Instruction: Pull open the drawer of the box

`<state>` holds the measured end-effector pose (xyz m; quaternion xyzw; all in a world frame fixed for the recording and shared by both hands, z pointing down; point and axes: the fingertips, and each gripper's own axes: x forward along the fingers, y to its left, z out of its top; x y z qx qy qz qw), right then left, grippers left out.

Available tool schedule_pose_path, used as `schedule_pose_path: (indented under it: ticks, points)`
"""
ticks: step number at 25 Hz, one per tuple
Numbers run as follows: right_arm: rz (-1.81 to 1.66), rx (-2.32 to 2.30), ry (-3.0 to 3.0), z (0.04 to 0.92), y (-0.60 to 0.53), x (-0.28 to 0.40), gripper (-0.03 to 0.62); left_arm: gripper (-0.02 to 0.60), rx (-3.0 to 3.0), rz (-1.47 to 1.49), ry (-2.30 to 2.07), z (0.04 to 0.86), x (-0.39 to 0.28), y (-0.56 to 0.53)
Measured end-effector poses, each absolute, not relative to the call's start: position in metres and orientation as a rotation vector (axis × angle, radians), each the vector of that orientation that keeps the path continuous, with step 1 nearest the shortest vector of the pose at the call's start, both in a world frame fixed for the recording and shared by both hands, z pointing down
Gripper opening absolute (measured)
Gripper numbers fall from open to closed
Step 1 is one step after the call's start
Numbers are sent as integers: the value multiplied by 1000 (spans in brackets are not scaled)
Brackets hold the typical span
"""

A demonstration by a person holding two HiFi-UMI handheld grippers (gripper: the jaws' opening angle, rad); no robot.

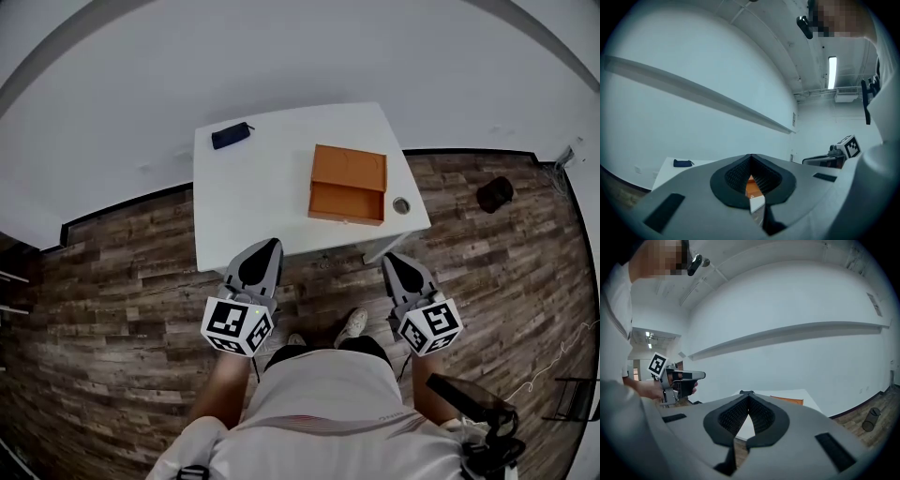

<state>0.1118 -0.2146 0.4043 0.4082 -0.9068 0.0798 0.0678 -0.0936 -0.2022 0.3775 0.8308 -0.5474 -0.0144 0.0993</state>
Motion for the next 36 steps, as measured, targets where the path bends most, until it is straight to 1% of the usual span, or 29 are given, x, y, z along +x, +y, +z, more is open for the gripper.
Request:
schedule_pose_path:
  ticks: [7,19,26,36]
  points:
    - [186,1248,-2738,391,-207,110,-2,12,2492,-41,-1574,375,-83,-193]
    - [124,1281,-2741,375,-199,164,-2,12,2461,-13,-1595,375,-33,-190]
    - [131,1290,-2748,376,-200,182,-2,11,2477,17,-1610,373,-14,-187]
    - [120,1284,-2758,373,-202,188,-2,11,2480,52,-1634,376,-6,-186]
